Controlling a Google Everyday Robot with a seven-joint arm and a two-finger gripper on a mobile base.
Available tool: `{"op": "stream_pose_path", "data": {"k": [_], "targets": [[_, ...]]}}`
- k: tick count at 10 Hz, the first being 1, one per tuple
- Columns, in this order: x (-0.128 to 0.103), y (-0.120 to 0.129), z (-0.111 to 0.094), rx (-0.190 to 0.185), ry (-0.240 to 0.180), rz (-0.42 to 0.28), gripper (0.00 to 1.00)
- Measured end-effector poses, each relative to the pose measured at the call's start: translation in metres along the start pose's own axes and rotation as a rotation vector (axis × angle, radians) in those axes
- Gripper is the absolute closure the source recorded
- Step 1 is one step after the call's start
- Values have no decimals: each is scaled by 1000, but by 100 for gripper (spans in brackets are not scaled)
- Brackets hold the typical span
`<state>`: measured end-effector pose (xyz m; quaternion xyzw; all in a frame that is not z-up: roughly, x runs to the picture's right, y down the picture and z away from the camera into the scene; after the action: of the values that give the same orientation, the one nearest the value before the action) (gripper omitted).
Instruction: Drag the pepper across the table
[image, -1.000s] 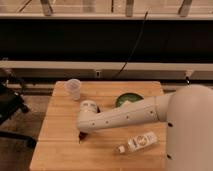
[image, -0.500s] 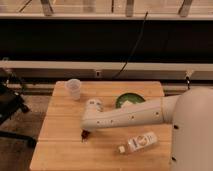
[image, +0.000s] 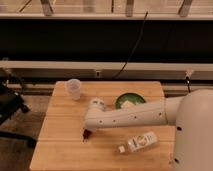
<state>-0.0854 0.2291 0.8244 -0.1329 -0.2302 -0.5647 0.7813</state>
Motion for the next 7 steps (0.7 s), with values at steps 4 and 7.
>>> {"op": "stream_pose_path", "data": {"k": [4,7], "targets": [[4,10,0,4,-10,1,96],[8,20,-1,9,-14,-1,96]]}}
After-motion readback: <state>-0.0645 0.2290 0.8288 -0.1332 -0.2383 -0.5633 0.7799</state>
